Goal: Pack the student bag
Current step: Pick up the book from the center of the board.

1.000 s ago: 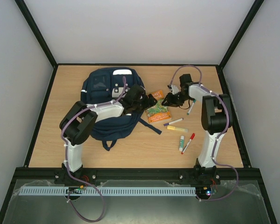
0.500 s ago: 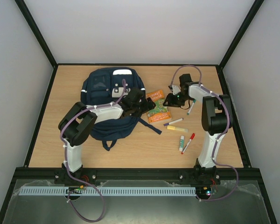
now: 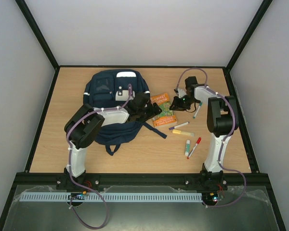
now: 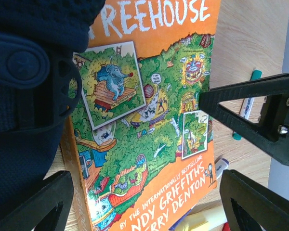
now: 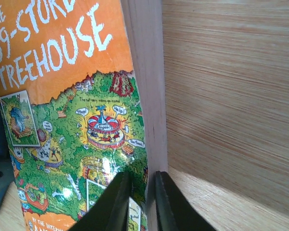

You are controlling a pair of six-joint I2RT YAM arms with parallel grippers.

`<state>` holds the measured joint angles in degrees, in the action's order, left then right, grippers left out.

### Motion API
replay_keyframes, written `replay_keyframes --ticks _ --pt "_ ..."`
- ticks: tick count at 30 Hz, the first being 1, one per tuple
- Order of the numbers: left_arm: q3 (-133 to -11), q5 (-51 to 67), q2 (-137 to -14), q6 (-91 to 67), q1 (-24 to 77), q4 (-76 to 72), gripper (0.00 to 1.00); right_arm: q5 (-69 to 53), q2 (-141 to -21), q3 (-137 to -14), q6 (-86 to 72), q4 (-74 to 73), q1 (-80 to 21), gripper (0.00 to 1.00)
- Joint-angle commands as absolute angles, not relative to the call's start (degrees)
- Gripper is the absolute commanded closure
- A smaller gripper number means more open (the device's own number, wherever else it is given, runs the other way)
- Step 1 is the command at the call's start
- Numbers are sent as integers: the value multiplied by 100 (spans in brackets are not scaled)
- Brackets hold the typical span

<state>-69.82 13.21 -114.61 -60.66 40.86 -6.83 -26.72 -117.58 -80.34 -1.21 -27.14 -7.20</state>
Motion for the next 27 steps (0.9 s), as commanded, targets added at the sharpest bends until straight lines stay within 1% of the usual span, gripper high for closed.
replay_keyframes --ticks 1,4,7,11,23,27 --pt "-7078 1344 -11711 -6258 4061 -565 13 -2149 -12307 -7988 -205 -3188 -657 88" --pt "-7145 1151 -11770 -6377 4061 -257 13 -2091 -12419 -7984 -233 -3235 -556 94" --pt "-7155 970 -11803 -6477 4052 17 13 -2109 -12504 -7940 -218 -3239 -485 98" --pt "-7163 844 -11911 -6575 4052 82 12 -2118 -12575 -7921 -168 -3258 -475 98" --pt "-7480 1013 -12358 -6785 4030 -119 13 -1873 -12610 -7857 -134 -3246 -475 99" --pt "-7376 1238 -12373 -6795 4025 -608 13 -1879 -12604 -7856 -101 -3247 -475 99"
